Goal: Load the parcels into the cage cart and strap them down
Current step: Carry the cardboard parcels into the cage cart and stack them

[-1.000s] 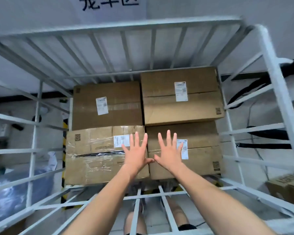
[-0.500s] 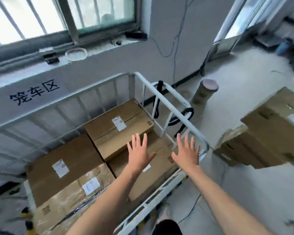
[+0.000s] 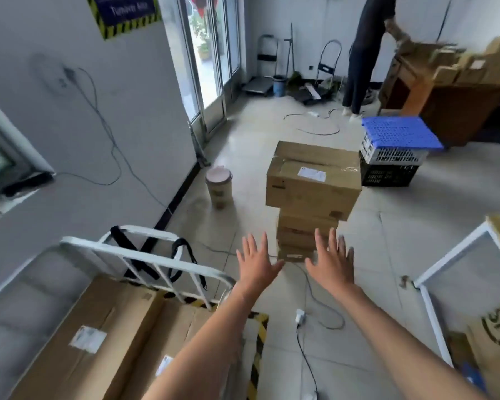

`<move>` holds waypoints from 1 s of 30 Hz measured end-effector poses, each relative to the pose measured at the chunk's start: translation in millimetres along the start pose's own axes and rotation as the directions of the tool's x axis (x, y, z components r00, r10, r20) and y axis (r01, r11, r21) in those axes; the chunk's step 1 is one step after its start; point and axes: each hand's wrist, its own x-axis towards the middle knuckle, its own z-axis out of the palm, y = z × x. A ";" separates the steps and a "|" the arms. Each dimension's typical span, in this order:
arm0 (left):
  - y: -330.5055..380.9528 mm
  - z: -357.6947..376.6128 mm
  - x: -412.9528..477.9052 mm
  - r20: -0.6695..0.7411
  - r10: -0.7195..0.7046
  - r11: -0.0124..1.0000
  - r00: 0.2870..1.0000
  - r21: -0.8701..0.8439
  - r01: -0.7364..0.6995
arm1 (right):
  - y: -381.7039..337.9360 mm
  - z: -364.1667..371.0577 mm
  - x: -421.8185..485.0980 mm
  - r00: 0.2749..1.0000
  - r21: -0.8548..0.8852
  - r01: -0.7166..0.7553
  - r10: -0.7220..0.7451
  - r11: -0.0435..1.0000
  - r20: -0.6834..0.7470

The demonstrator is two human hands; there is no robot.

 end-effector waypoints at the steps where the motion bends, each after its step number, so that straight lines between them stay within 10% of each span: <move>1: 21.3 2.6 15.2 0.005 0.018 1.000 1.000 -0.003 -0.018 | 17.3 -9.1 13.4 1.000 0.027 -0.021 0.021 0.999 -0.008; 14: 141.8 21.6 176.3 -0.010 0.059 0.992 0.998 -0.113 -0.060 | 130.4 -42.9 166.6 0.995 0.194 -0.096 0.097 0.976 0.002; 30: 95.9 27.8 577.8 0.076 -0.104 0.993 0.992 -0.047 0.108 | 148.3 13.9 530.1 0.937 0.216 -0.328 0.288 0.920 0.197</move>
